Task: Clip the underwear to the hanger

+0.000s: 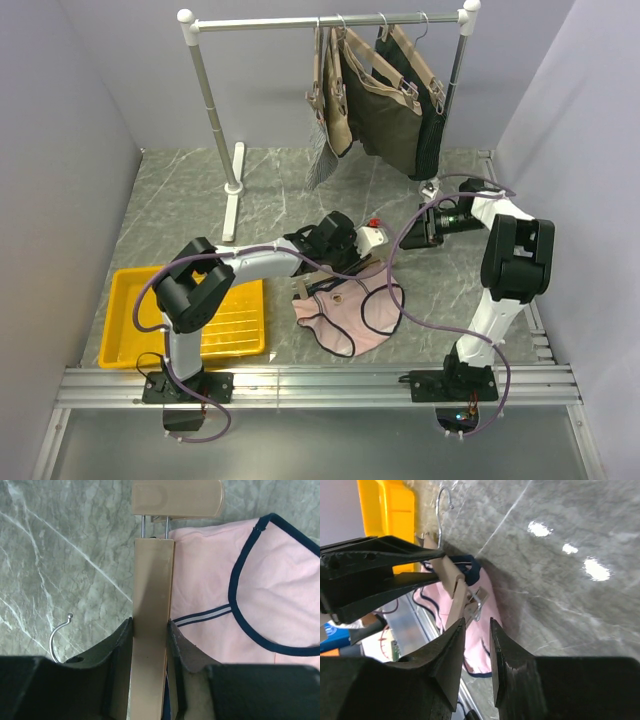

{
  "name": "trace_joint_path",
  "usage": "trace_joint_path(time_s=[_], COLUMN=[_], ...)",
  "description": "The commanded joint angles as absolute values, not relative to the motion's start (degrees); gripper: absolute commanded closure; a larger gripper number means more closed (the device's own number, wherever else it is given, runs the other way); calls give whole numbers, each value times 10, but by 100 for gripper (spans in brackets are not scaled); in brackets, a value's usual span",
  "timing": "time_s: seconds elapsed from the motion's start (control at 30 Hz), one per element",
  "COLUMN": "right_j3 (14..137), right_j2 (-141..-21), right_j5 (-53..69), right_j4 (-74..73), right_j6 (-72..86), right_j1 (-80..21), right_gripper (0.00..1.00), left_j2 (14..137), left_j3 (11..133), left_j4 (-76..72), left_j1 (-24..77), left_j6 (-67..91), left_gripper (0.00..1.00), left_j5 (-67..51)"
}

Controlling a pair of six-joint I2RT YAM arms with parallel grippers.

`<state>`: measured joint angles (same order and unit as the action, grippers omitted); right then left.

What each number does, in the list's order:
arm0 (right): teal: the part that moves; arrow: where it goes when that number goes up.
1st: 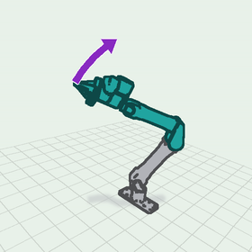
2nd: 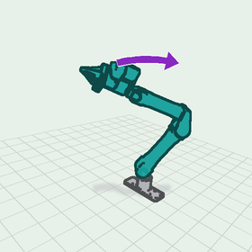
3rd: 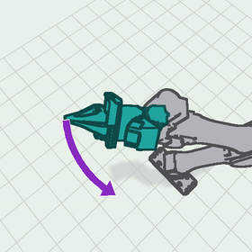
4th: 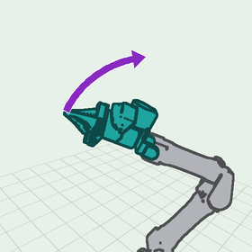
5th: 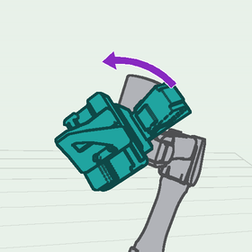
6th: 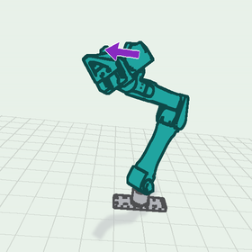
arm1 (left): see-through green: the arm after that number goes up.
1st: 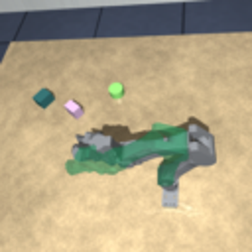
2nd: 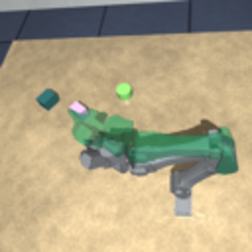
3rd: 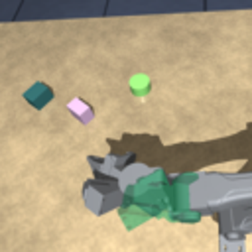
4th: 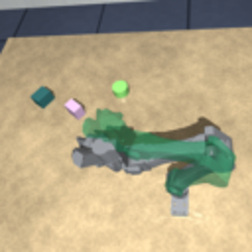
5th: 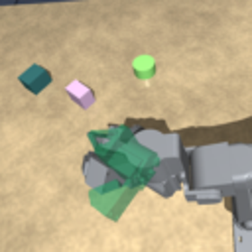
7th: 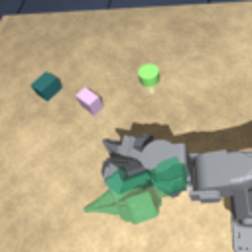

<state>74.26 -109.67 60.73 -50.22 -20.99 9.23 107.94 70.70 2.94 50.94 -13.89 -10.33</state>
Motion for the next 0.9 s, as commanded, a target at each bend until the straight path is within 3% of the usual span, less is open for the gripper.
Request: trace_joint_path(time_s=[0.0, 0.47, 0.67, 0.8, 0.87], right_j3=[760, 751, 759, 758, 753], right_j2=[-1103, -1107, -1109, -1107, -1105], right_j5=[641, 625, 624, 631, 647], right_j4=[-536, -502, -501, -497, -502], right_j6=[-233, -210, -209, -214, -229], right_j1=[86, 60, 52, 48, 47], right_gripper=[67, 69, 84, 100, 100], left_j2=[1047, 1035, 1033, 1033, 1030], left_j3=[707, 703, 705, 713, 720], left_j4=[4, 4, 4, 12, 32], left_j1=[512, 515, 516, 516, 515], left_j6=[-145, -144, -144, -139, -128], left_gripper=[100, 100, 100, 100, 91], left_j5=[-96, -100, -105, -106, -109])
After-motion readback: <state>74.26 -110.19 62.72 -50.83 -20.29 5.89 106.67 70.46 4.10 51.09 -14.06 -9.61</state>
